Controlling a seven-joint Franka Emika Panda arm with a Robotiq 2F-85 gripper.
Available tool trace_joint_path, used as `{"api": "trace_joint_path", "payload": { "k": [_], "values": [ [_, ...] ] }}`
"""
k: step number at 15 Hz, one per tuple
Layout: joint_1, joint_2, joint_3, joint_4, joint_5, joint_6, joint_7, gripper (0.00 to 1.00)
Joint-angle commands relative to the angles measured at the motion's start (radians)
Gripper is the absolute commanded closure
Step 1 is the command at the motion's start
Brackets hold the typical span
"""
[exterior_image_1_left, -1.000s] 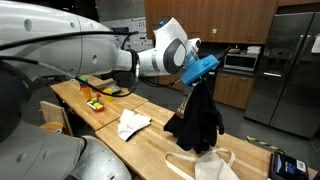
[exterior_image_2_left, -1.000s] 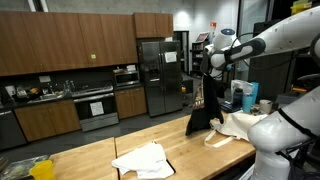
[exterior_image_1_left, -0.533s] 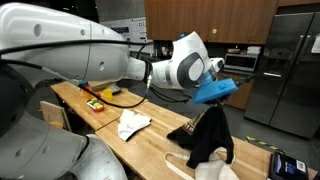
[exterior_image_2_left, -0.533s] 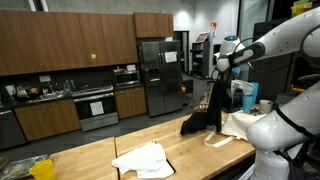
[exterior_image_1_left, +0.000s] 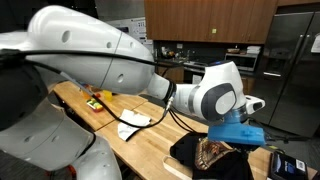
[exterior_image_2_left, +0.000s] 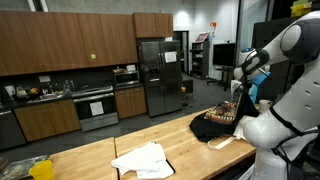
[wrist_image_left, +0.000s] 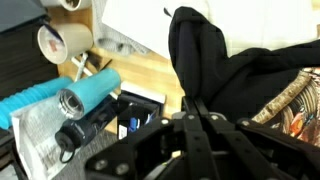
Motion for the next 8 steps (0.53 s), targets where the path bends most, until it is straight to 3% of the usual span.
{"api": "trace_joint_path", "payload": {
  "k": [1,5,6,8],
  "values": [
    [0.051,0.094,0.038,0.045,0.013,-0.072,0.081,0.99],
    [0.172,0.149,0.075,0.060,0.092,-0.096,0.018,0.98],
    [0.141,0.118,0.065,0.028,0.055,-0.070,0.064,0.97],
    [0.177,0.141,0.079,0.036,0.075,-0.076,0.061,0.97]
  ]
}}
